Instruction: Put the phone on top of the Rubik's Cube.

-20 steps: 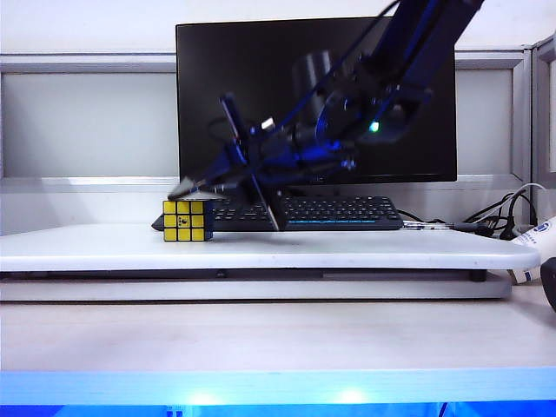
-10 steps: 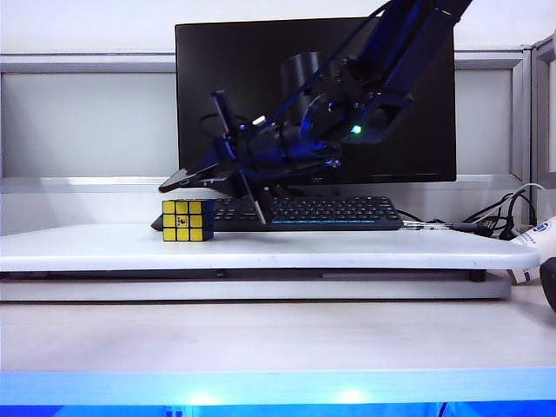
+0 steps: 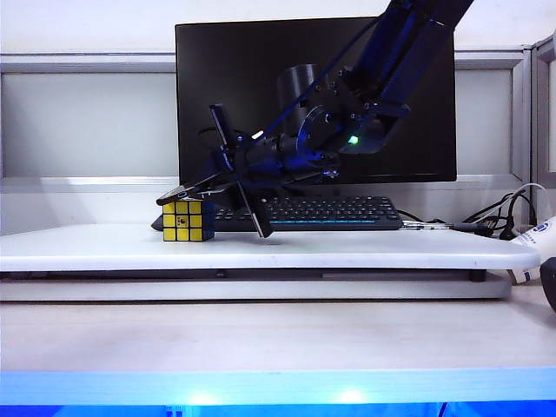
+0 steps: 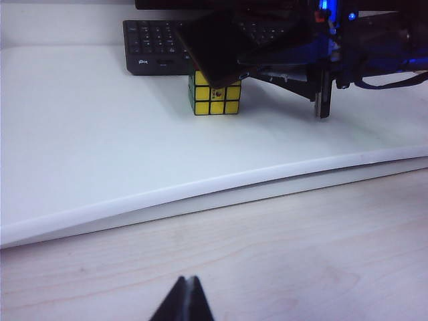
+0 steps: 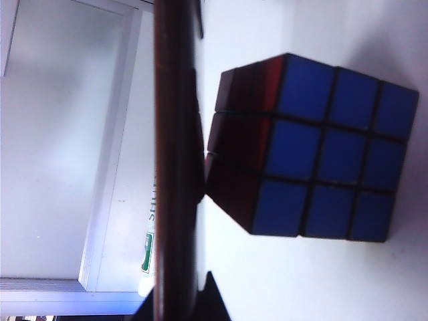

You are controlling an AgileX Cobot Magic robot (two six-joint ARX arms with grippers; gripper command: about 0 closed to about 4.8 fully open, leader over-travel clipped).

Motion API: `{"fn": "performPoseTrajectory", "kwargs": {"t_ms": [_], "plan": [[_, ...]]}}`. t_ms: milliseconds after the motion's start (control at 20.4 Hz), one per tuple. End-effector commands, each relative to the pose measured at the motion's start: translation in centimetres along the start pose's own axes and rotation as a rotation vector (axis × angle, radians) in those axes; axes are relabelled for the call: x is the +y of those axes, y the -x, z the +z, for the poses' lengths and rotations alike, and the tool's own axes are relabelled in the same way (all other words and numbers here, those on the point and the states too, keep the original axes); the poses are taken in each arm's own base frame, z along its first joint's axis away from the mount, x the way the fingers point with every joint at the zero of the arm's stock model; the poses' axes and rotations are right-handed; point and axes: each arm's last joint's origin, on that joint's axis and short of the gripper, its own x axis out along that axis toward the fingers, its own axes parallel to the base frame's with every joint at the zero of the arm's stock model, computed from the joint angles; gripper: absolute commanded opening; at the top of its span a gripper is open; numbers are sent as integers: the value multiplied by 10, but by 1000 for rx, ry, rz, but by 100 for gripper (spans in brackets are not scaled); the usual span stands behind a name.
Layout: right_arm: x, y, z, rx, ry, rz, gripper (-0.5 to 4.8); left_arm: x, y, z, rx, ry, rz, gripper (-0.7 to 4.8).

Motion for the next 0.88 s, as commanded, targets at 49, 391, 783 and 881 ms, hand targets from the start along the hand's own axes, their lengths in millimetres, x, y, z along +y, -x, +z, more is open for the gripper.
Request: {"fn": "performPoseTrajectory", "kwargs": {"t_ms": [49, 391, 783, 881], "plan": [[10, 0, 2, -18, 25, 51, -8, 1, 0, 0, -2, -5, 16, -6], [10, 0, 2, -11, -1, 55, 41, 1, 0, 0, -2, -16, 30, -5], [10, 0, 1, 14, -37, 63, 122, 1, 0, 0, -3, -31, 30, -5], [11, 0, 1, 23, -42, 68, 133, 1, 0, 0, -3, -31, 30, -6]]}}
